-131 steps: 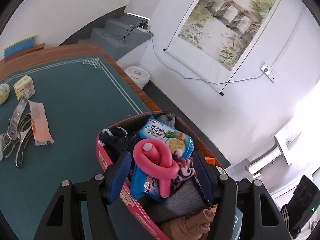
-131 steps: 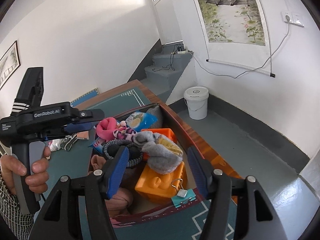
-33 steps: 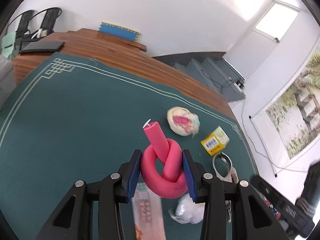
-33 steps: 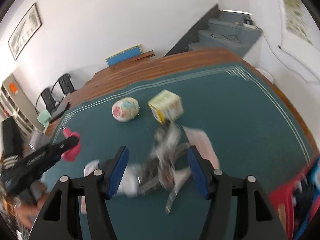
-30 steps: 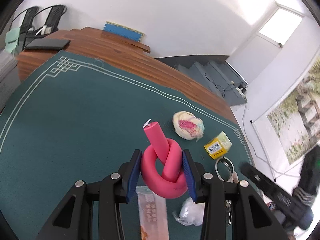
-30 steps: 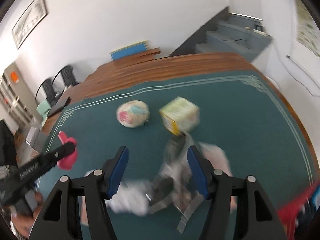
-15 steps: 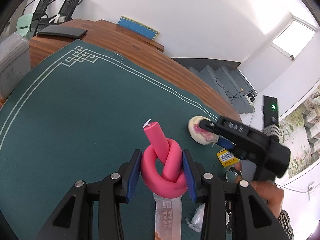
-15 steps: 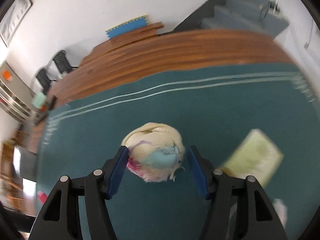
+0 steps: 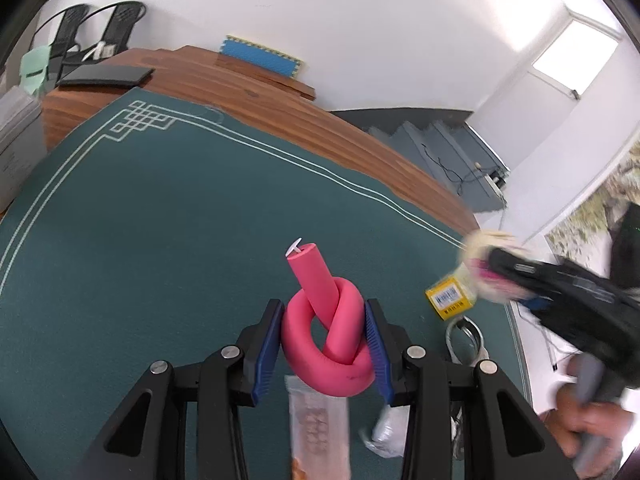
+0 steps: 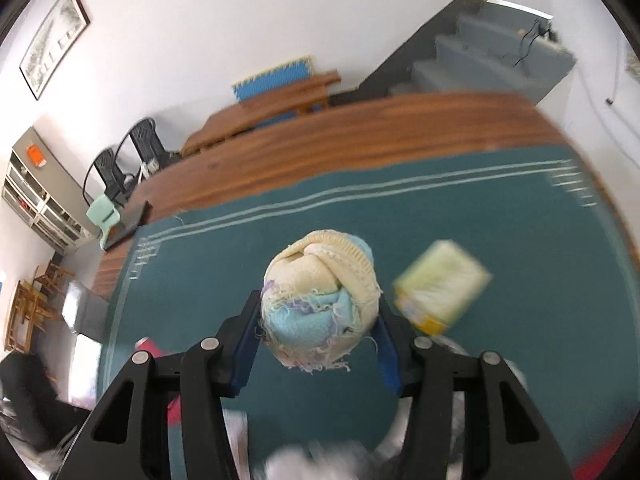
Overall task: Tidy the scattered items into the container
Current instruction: 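Carry the curler and knitted ball into the red box and release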
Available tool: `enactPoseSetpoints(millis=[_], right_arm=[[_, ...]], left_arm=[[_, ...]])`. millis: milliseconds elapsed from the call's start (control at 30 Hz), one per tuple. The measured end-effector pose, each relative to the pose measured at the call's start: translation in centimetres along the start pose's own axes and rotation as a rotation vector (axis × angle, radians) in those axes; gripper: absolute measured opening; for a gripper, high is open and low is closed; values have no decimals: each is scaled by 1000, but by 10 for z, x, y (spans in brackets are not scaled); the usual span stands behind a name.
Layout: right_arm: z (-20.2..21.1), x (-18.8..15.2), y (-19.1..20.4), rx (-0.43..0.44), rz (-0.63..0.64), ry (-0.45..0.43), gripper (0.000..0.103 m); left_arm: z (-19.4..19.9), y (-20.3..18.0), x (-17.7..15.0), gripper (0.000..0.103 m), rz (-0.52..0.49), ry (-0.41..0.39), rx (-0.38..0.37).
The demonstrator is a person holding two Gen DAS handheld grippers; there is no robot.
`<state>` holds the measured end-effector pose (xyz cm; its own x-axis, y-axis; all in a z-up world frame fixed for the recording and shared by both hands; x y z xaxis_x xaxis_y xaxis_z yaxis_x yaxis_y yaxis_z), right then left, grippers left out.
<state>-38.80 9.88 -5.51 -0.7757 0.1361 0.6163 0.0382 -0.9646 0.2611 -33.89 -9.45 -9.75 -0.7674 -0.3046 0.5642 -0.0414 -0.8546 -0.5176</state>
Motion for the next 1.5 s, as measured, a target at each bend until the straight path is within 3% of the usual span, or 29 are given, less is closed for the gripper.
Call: enactPoseSetpoints(millis=[133, 367, 600, 800, 1300, 1500], right_arm=[[77, -16, -41, -55, -14, -71, 55], [196, -86, -135, -182, -73, -171, 55], [281, -144, -214, -302, -123, -245, 55], [301, -163, -244, -308, -136, -287, 55], [329, -206, -302, -280, -188, -329, 55], [329, -212, -303, -237, -186, -343, 55]], left_arm=[[5, -25, -7, 42, -68, -1, -21], [19, -74, -29, 42, -207, -10, -43], [37, -141, -73, 42, -310, 34, -115], [45, -223, -133, 42, -437, 104, -221], [38, -363, -288, 42, -574, 386, -465], [30, -370, -308, 42, -628, 399, -453]])
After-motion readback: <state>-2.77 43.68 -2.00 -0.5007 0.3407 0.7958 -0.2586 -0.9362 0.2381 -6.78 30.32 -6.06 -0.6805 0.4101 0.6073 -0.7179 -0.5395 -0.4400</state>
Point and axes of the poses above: each gripper's, at about its wrist camera, not at the fingertips, and z roughly against the way its jaws point, y to its left, x to its top, the point moved 9 cm from there along -z, roughly the way its jaws point, and after that the axes turned 2 degrees about -y, right-handed, at the moved point
